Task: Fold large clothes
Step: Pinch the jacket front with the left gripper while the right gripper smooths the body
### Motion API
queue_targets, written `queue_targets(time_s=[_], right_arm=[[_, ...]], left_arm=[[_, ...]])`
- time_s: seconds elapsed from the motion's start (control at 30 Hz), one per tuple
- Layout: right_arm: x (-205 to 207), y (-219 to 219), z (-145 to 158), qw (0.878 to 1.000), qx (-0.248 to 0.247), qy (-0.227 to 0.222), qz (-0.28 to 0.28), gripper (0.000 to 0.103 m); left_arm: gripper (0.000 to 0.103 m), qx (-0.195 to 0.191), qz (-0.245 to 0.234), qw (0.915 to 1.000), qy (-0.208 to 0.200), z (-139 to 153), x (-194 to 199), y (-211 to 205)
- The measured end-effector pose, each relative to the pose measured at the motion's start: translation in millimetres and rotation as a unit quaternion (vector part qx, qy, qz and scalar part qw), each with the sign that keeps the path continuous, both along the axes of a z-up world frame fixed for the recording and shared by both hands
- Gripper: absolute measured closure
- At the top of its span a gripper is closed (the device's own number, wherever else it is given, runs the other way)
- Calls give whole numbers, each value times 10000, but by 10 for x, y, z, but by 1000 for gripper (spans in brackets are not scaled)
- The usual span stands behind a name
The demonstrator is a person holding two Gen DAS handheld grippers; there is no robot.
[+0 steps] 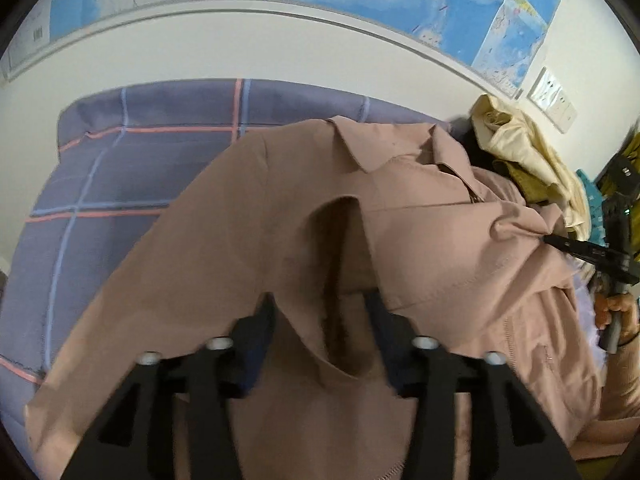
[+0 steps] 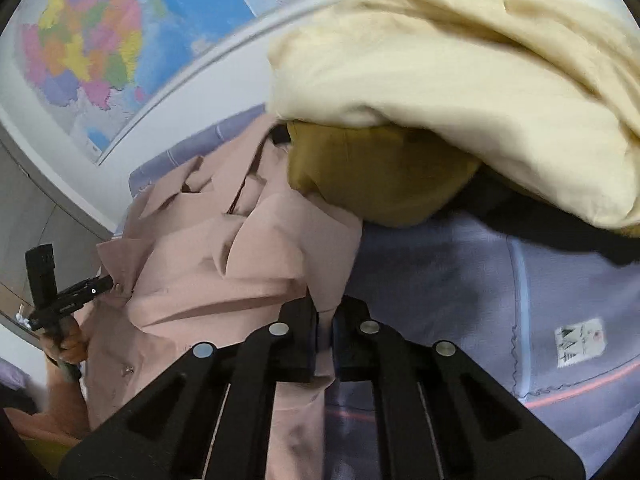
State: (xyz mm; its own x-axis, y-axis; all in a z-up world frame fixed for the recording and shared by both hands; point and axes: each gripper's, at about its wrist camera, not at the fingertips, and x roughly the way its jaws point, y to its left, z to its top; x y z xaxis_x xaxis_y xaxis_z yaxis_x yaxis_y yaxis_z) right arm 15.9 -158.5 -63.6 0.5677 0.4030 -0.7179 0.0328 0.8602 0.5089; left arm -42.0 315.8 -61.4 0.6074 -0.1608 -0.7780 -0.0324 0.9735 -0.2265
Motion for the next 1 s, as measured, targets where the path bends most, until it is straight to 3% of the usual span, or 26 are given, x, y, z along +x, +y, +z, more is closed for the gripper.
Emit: queue_targets(time_s=[0.07,0.1,0.13,0.17,0.27,0.3,0.37,0.43,0.53,0.57,0.63,0.67,0.7,0.73,0.8,0.87,1.0], right_arm=[[21,23,-93,9997,-50,229,51,72],[-16,25,-90,9997,-149,188,-64,62],[-36,32,-76,9998,-137,119,-53,46],[-88,45,-18,9999,-102,-51,-9,38],[-174,135,148,9987,-381,-337,-5,38],[-193,181,212,9980,-466,-435,2,38],[-211,261,308,9962,-644,-591,-18,45],[-216,342,385,9937,-837,-743,12,50],[-188,502,432,9909,-866,-951,385,50],[-153,590,417,9898,-874,-955,601,50],[-9,788,321,9868,-1013,-861,922,51],[64,845,263,9866,-1025,-764,1018,52],[172,914,157,9864,-1001,-584,1165,52],[251,962,69,9859,-1125,-433,1164,52],[377,1044,-60,9832,-1463,-155,1084,52],[412,1029,-75,9863,-1332,-112,966,51],[350,1054,64,9871,-1269,-254,944,43]], left_arm=[[39,24,-145,9998,-100,22,-1,-34],[22,-37,-257,9996,-81,26,1,-55],[16,-119,-391,9991,-63,21,14,-80],[16,-79,-401,9991,-65,16,28,-100],[18,266,-488,9984,115,-58,138,-211],[24,340,-531,9979,125,-83,187,-247],[51,609,-498,9968,163,-119,283,-301],[90,625,-268,9972,296,-151,367,-238],[92,188,225,9995,147,-101,367,44],[90,192,320,9992,161,-88,352,104],[70,88,237,9994,243,-94,321,131],[68,104,213,9994,243,-80,302,131],[61,312,222,9992,148,-31,229,110],[46,462,192,9987,23,28,149,102],[32,643,238,9972,-285,172,-69,182],[32,721,488,9948,-531,332,-356,384],[27,980,1190,9859,-649,443,-915,836]])
